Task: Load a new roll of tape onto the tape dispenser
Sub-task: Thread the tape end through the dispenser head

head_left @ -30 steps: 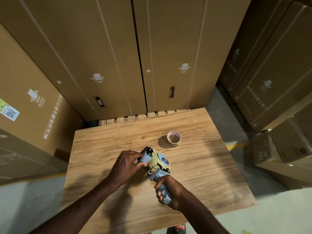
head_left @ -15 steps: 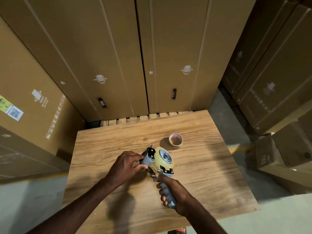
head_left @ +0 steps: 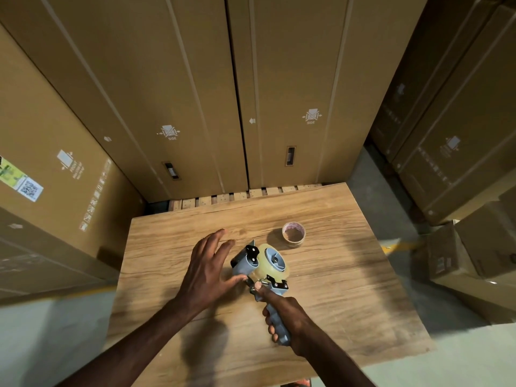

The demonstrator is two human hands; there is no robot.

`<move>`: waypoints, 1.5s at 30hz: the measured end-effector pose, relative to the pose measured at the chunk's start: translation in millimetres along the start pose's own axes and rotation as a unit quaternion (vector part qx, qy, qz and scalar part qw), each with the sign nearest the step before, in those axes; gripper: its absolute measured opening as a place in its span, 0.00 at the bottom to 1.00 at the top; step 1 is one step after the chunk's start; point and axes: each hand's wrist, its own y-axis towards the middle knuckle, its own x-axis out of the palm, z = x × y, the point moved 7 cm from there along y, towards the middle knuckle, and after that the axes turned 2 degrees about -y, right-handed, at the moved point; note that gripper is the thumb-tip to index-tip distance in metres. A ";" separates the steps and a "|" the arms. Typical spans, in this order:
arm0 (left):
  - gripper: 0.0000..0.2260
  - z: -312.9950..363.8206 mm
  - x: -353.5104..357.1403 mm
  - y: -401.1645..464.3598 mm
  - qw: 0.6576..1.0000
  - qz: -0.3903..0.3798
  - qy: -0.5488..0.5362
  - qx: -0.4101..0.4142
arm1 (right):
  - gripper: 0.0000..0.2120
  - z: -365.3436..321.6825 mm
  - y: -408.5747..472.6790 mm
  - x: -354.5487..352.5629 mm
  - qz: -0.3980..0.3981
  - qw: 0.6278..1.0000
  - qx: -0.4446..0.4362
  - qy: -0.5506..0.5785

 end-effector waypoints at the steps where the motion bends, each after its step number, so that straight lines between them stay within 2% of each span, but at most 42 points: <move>1: 0.33 -0.2 0.1 -0.2 1.000 -0.003 -0.018 -0.003 | 0.32 -1.5 -0.1 0.5 0.000 1.000 -0.005 0.000; 4: 0.23 -2.0 -0.3 -1.0 0.999 -0.002 -0.049 -0.007 | 0.33 -4.4 0.3 1.3 0.002 1.000 -0.011 -0.002; 13: 0.16 -14.7 5.1 -0.9 0.992 -0.036 -0.118 -0.028 | 0.34 -1.0 2.6 5.1 0.004 1.000 0.000 -0.016; 17: 0.09 -20.0 1.5 -0.3 0.980 -0.014 -0.192 -0.055 | 0.35 0.4 2.9 7.1 0.006 1.000 0.002 -0.021; 19: 0.06 -22.3 -3.9 2.8 0.985 0.000 -0.165 -0.042 | 0.34 3.8 4.9 3.5 0.010 1.000 0.003 -0.012; 22: 0.12 -25.8 -7.8 3.1 0.993 -0.008 -0.118 -0.026 | 0.37 10.2 8.1 -2.3 0.015 1.000 0.015 0.008; 26: 0.27 -16.9 -6.9 0.3 0.998 -0.012 -0.057 0.013 | 0.38 11.6 10.4 -9.2 0.018 1.000 0.011 0.015; 29: 0.33 -9.1 0.1 -2.5 0.998 -0.030 0.023 0.054 | 0.37 8.9 10.3 -12.3 0.026 1.000 -0.001 0.005; 34: 0.40 -11.0 10.8 -2.1 0.992 -0.081 0.088 0.029 | 0.34 2.0 10.4 -15.2 0.038 0.998 -0.042 0.014; 37: 0.38 -18.2 11.3 -9.2 0.995 -0.084 0.046 -0.002 | 0.28 -4.5 9.2 -13.9 0.050 0.994 -0.097 0.025; 39: 0.38 -31.0 18.3 -14.0 0.988 -0.086 -0.097 -0.081 | 0.21 -10.0 5.3 -15.5 0.074 0.985 -0.157 0.019; 40: 0.41 -41.5 23.3 -15.1 0.960 -0.084 -0.211 -0.163 | 0.20 -13.2 3.5 -17.4 0.086 0.977 -0.195 0.008; 41: 0.44 -51.4 31.6 -17.4 0.905 -0.081 -0.329 -0.257 | 0.18 -17.0 0.6 -20.4 0.096 0.968 -0.230 -0.008; 43: 0.42 -58.4 55.7 -27.3 0.758 -0.139 -0.493 -0.404 | 0.11 -24.7 -3.4 -26.9 0.093 0.951 -0.295 -0.024; 45: 0.40 -51.2 73.4 -38.7 0.632 -0.218 -0.585 -0.460 | 0.05 -28.7 -3.8 -28.8 0.066 0.944 -0.322 -0.035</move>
